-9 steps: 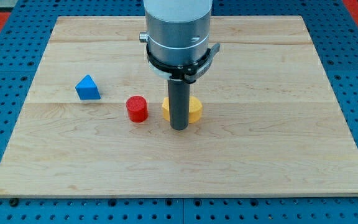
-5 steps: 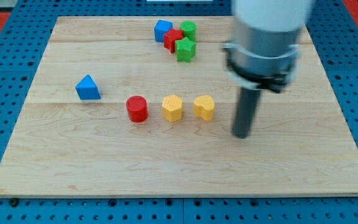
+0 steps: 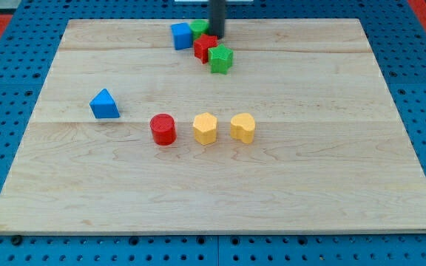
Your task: Make a diagonal line out of green blocks and the red star
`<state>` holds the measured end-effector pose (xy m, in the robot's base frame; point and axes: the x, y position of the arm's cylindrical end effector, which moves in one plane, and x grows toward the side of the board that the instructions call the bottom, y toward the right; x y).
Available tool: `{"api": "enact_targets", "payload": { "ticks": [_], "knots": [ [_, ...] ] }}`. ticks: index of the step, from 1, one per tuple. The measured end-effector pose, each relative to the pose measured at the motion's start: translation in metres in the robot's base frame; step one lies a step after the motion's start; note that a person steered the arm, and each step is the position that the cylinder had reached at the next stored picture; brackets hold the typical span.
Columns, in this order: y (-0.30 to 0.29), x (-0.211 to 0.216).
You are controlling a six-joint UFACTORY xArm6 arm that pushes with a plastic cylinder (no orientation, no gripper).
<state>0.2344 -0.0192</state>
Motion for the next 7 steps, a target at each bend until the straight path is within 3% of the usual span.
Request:
{"api": "enact_targets", "payload": {
  "ticks": [3, 5, 7],
  "knots": [
    [-0.042, 0.003],
    [0.033, -0.014],
    [0.015, 0.076]
  ]
}}
